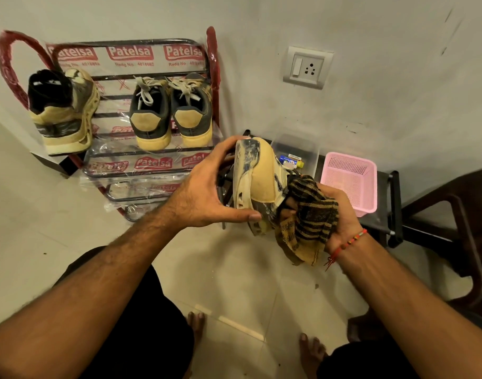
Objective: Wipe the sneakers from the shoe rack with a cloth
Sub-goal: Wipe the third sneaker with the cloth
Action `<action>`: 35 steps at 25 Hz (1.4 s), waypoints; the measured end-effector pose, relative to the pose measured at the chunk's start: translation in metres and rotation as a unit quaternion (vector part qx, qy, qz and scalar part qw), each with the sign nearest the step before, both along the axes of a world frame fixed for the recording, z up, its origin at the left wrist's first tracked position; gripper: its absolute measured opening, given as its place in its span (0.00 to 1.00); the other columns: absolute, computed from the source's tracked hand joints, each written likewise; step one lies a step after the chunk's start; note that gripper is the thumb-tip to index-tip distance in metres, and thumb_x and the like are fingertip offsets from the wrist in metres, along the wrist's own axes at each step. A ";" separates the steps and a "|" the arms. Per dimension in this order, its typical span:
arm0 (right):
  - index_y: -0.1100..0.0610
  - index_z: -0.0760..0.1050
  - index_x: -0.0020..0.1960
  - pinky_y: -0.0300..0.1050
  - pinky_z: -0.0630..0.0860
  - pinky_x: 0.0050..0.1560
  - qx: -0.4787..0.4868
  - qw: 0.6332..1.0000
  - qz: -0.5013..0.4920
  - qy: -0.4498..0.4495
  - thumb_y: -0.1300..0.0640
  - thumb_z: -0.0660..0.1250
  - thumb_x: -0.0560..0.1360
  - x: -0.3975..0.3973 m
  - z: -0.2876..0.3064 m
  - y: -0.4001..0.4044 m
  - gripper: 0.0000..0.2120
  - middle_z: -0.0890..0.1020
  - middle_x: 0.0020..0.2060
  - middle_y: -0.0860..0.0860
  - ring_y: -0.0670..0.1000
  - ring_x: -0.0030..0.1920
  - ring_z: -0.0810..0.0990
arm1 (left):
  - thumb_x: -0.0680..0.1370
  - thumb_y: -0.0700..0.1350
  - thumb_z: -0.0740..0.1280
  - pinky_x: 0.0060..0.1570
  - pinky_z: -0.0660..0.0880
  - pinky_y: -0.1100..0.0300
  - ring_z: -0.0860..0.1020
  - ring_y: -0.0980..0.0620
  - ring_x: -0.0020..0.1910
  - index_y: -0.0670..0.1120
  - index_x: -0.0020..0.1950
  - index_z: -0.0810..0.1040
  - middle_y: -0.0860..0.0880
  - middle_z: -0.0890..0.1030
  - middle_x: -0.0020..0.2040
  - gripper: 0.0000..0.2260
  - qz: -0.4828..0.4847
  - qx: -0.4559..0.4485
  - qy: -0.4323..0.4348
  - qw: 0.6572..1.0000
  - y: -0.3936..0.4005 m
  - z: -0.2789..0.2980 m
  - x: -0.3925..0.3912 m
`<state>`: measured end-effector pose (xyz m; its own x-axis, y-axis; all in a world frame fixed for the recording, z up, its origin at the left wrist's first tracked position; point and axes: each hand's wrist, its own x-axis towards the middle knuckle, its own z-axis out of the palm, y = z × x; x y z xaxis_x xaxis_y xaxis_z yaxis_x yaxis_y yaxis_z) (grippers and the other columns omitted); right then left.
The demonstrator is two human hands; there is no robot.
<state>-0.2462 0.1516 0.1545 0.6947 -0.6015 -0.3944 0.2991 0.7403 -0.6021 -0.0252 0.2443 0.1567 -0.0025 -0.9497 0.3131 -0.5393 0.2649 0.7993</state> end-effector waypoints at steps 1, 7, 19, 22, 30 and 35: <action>0.60 0.79 0.38 0.41 0.75 0.31 -0.013 0.999 0.002 0.036 0.58 0.59 0.75 0.000 0.004 0.000 0.13 0.78 0.32 0.55 0.51 0.31 0.75 | 0.63 0.55 0.83 0.70 0.72 0.57 0.71 0.59 0.72 0.48 0.79 0.58 0.54 0.72 0.72 0.52 0.013 -0.006 0.007 1.000 0.000 -0.002 -0.001; 0.59 0.75 0.56 0.48 0.79 0.37 -0.139 0.964 -0.179 0.141 0.54 0.68 0.78 -0.006 0.016 -0.010 0.11 0.81 0.42 0.57 0.53 0.36 0.81 | 0.63 0.59 0.83 0.69 0.74 0.56 0.71 0.57 0.72 0.49 0.78 0.60 0.53 0.71 0.72 0.51 0.042 0.011 -0.039 0.998 -0.003 -0.009 0.007; 0.62 0.82 0.56 0.53 0.73 0.55 -0.869 0.463 -0.037 0.171 0.65 0.71 0.72 -0.001 0.032 0.034 0.13 0.81 0.53 0.56 0.59 0.52 0.76 | 0.63 0.54 0.82 0.65 0.71 0.64 0.71 0.59 0.68 0.49 0.78 0.62 0.53 0.71 0.70 0.48 -0.011 0.011 -0.127 0.992 -0.007 -0.023 -0.009; 0.61 0.83 0.54 0.52 0.73 0.54 -0.862 0.454 -0.083 0.209 0.65 0.71 0.72 0.002 0.027 0.031 0.11 0.82 0.52 0.56 0.59 0.50 0.77 | 0.64 0.51 0.82 0.67 0.73 0.56 0.72 0.56 0.69 0.48 0.79 0.61 0.52 0.71 0.70 0.49 -0.007 0.007 -0.129 0.992 -0.011 -0.026 -0.011; 0.58 0.82 0.55 0.44 0.77 0.58 -0.728 0.591 -0.169 0.302 0.58 0.63 0.74 0.007 0.031 0.022 0.13 0.82 0.52 0.52 0.49 0.54 0.80 | 0.66 0.62 0.77 0.69 0.72 0.46 0.69 0.50 0.72 0.45 0.80 0.61 0.49 0.68 0.74 0.48 -0.002 -0.035 -0.201 0.979 -0.012 -0.026 -0.015; 0.58 0.81 0.54 0.45 0.76 0.57 -0.730 0.578 -0.172 0.322 0.60 0.65 0.72 0.005 0.029 0.024 0.12 0.81 0.51 0.53 0.51 0.53 0.79 | 0.64 0.65 0.77 0.68 0.73 0.43 0.67 0.49 0.73 0.49 0.80 0.59 0.51 0.65 0.75 0.51 0.063 -0.022 -0.232 0.970 -0.015 -0.028 -0.022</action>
<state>-0.2409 0.1760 0.1840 0.4280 -0.6777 0.5980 -0.3563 -0.7346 -0.5775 -0.0468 0.2297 0.1286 -0.0374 -0.9376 0.3456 -0.8687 0.2015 0.4524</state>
